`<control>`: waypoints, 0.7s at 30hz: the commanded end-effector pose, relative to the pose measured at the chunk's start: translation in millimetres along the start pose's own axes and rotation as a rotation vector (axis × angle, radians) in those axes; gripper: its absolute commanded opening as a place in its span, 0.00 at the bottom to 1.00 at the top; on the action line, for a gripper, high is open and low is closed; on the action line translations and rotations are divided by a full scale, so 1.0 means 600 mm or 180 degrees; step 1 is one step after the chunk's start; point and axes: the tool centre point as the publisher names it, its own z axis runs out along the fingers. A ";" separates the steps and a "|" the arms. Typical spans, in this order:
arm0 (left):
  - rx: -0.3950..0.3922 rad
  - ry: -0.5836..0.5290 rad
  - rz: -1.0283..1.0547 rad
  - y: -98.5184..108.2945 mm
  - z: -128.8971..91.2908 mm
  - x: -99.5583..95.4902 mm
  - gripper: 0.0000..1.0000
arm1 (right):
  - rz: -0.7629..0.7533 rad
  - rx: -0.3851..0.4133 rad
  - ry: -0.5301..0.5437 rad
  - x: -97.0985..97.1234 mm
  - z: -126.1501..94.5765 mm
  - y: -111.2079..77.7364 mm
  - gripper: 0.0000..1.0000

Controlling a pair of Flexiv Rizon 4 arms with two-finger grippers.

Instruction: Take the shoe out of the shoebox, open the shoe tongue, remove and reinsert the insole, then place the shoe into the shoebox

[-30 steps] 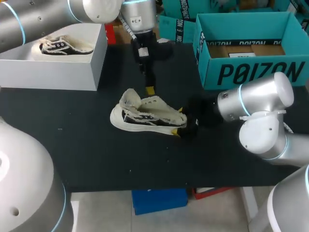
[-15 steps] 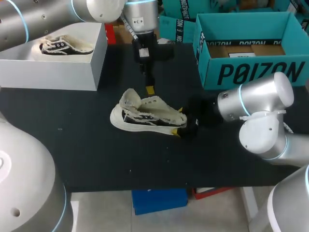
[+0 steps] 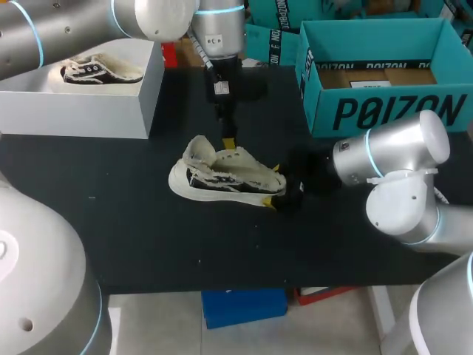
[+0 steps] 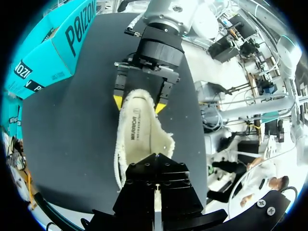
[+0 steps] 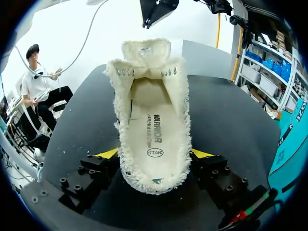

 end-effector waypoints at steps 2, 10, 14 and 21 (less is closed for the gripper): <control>0.0043 -0.0040 -0.0025 0.013 0.011 0.007 0.00 | 0.0003 0.0003 -0.0007 -0.001 0.005 -0.002 0.00; 0.0106 0.0008 -0.0037 0.022 0.040 0.002 0.00 | 0.0003 0.0003 -0.0007 -0.001 0.005 -0.002 0.00; 0.0164 0.0024 -0.0023 0.019 0.055 0.000 0.00 | 0.0003 0.0003 -0.0007 -0.001 0.005 -0.002 0.00; 0.0195 0.0019 0.0024 0.011 0.079 -0.007 0.00 | 0.0003 0.0003 -0.0007 -0.001 0.005 -0.002 0.00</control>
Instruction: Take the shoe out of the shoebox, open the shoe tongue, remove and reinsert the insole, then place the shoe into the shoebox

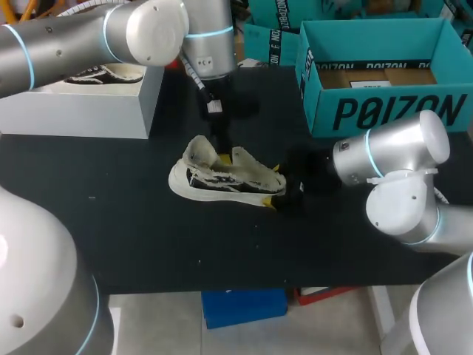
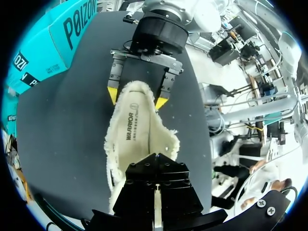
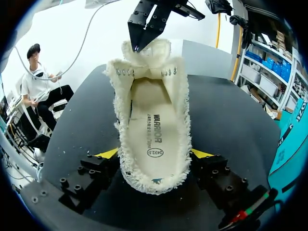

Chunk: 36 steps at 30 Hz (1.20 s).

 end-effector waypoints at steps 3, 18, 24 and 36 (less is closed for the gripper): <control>0.0004 0.0020 0.0014 -0.004 0.032 -0.010 0.00 | 0.0003 0.0003 -0.0007 -0.001 0.005 -0.002 0.00; -0.0027 0.0201 0.0038 -0.012 0.087 -0.027 0.00 | 0.0003 0.0003 -0.0007 -0.001 0.005 -0.002 0.00; -0.0027 0.0279 0.0049 -0.010 0.104 -0.012 0.00 | 0.0003 0.0003 -0.0007 -0.001 0.005 -0.002 0.00; -0.0320 0.0144 -0.0083 0.000 0.148 -0.003 0.00 | 0.0003 0.0003 -0.0007 -0.001 0.005 -0.002 0.00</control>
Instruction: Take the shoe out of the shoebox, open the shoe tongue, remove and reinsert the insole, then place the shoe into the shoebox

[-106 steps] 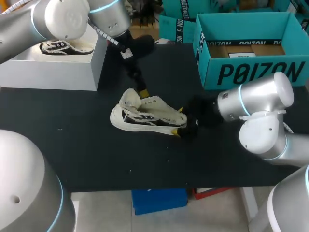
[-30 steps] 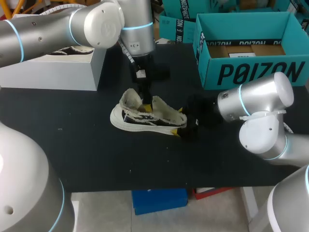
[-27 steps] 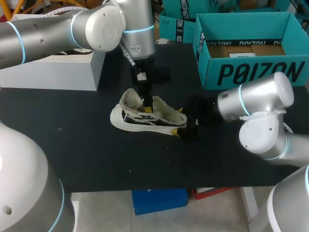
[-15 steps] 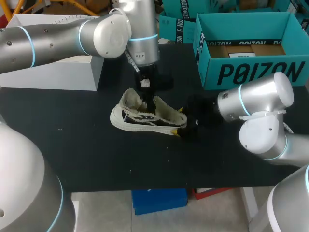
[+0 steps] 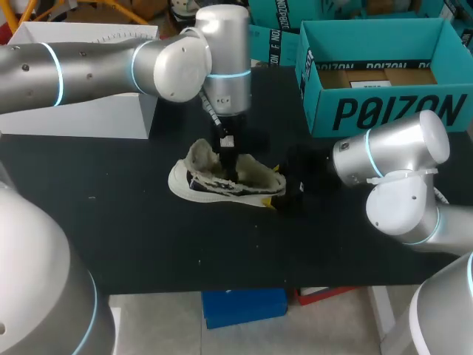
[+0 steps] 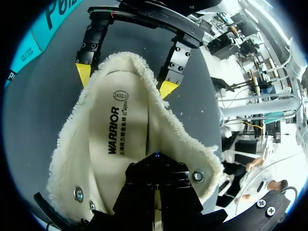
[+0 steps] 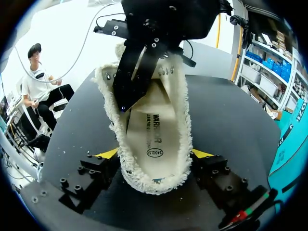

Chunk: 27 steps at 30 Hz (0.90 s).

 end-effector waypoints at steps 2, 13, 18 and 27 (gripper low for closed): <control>-0.0039 -0.0049 -0.0020 -0.004 0.022 0.002 0.00 | 0.0005 0.0002 -0.0007 -0.001 0.005 -0.002 0.00; -0.0004 -0.0181 -0.0147 0.010 0.031 -0.015 0.00 | 0.0005 0.0002 -0.0007 -0.001 0.005 -0.002 0.00; 0.0002 -0.0173 -0.0160 0.011 0.040 -0.016 0.00 | 0.0005 0.0002 -0.0007 -0.001 0.005 -0.002 0.00; 0.0002 -0.0200 -0.0131 0.010 0.038 -0.020 0.26 | 0.0005 0.0002 -0.0007 -0.001 0.005 -0.002 0.00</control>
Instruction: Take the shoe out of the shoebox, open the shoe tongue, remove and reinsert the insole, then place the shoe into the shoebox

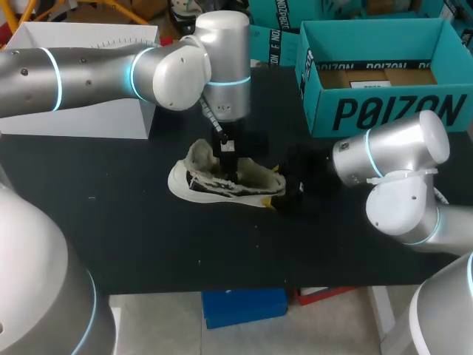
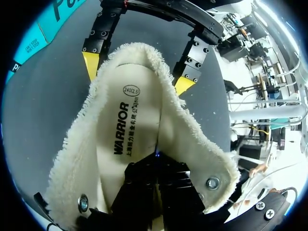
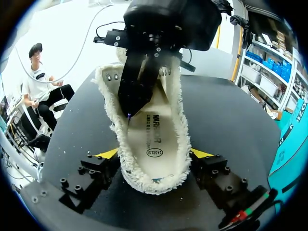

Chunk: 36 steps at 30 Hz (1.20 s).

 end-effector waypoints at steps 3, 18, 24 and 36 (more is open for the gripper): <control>-0.0012 -0.0057 0.0042 0.004 0.020 -0.001 0.34 | 0.0006 0.0003 -0.0008 -0.002 0.005 -0.003 0.00; -0.0468 -0.0706 -0.0010 0.014 0.023 -0.014 0.31 | 0.0006 0.0003 -0.0008 -0.002 0.005 -0.003 0.00; -0.0749 -0.1172 -0.0050 0.027 0.027 -0.023 0.33 | 0.0006 0.0003 -0.0008 -0.002 0.005 -0.003 0.00; -0.1121 -0.2215 0.0053 0.054 0.067 -0.055 0.30 | 0.0006 0.0003 -0.0008 -0.002 0.005 -0.003 0.00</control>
